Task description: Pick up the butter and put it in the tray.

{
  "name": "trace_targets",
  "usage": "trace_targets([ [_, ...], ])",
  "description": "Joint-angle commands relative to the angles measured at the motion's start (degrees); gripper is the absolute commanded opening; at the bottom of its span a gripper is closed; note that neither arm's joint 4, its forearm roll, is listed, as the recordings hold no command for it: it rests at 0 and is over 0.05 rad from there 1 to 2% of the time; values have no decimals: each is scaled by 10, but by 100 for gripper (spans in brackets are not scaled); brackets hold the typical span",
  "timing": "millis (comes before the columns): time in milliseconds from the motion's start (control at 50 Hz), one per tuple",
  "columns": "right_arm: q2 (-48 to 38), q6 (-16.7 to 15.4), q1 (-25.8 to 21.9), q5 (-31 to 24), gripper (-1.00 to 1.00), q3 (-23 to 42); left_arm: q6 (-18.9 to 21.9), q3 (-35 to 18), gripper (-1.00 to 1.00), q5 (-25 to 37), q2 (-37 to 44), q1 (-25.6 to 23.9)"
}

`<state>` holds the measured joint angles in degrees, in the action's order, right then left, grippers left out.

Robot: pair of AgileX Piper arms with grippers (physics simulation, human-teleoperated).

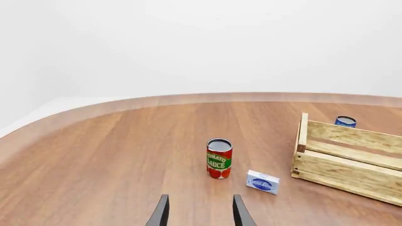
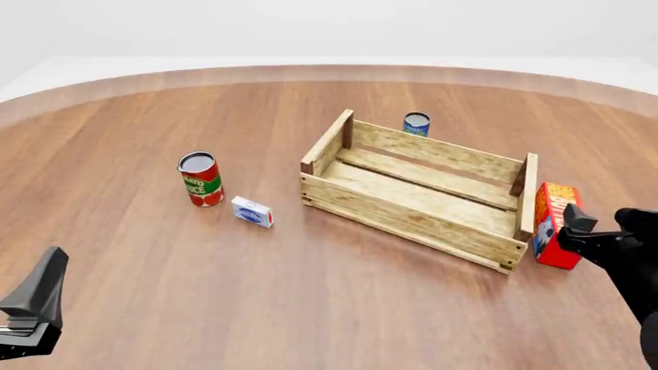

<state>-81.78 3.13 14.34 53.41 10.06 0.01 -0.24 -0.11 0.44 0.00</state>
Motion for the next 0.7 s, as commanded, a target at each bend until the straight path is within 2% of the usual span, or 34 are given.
trace_targets([
  [20,-31,4,-2,16,100,2,0,0,100,0,0,0],
  [700,-130,16,-3,70,100,15,0,0,100,0,0,0],
])
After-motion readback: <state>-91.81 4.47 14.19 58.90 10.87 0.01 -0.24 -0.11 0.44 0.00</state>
